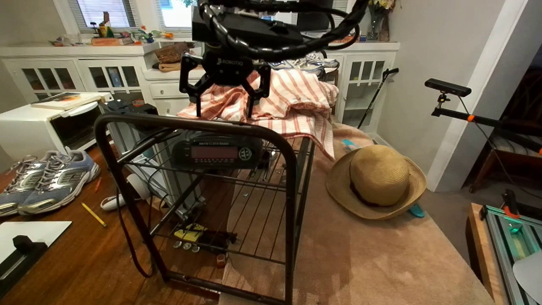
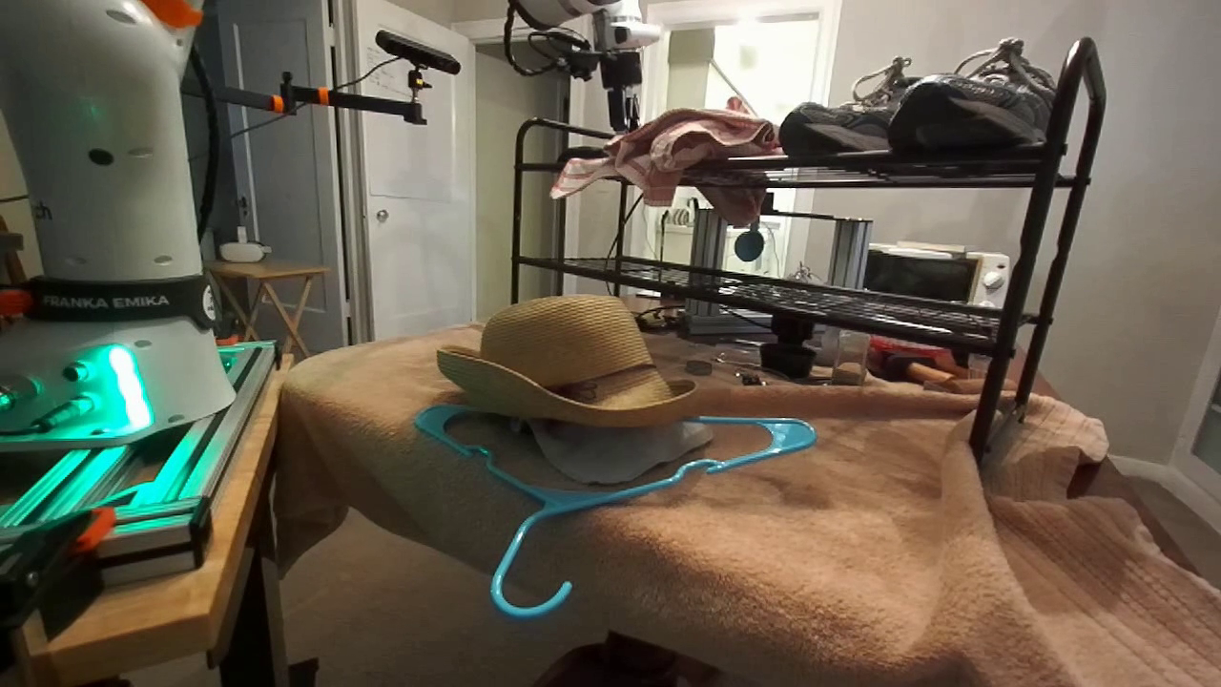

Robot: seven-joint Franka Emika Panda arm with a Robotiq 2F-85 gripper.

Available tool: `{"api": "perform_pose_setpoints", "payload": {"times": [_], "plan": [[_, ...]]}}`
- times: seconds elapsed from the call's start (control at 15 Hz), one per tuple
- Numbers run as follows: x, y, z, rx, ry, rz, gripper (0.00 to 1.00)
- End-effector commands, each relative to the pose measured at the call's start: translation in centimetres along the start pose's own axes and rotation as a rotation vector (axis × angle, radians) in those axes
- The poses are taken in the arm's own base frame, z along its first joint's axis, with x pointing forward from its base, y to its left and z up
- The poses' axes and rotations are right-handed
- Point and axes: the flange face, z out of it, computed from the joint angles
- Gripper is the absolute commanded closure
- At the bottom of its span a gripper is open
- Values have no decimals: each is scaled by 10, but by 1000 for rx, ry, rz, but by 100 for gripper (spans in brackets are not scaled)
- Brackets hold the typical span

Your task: Move the alarm clock to the right.

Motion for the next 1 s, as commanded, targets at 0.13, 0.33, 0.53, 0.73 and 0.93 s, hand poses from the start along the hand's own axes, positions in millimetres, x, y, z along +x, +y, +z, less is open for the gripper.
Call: {"api": "perform_pose_setpoints", "payload": {"times": [0.13, 0.33, 0.53, 0.73, 0.93], "plan": [[-2, -5, 7, -1, -16, -1, 0], [-3, -14, 14, -9, -31, -16, 0], [-5, -22, 21, -16, -32, -17, 0], [1, -26, 29, -27, -18, 0, 0], [7, -27, 34, -43, -22, 9, 0]]}}
